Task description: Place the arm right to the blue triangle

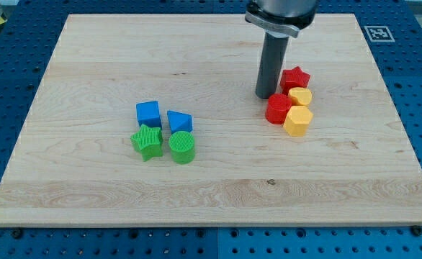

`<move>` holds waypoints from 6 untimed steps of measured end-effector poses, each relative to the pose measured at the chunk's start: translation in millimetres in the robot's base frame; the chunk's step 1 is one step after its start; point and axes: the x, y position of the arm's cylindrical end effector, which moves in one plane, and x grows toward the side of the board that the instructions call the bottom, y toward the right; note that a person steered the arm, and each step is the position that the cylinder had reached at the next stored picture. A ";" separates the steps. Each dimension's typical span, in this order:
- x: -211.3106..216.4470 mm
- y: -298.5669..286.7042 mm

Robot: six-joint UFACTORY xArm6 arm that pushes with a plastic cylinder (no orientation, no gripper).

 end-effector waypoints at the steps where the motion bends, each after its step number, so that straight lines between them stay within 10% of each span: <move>1: -2.8 -5.5; 6: -2.8 -50.7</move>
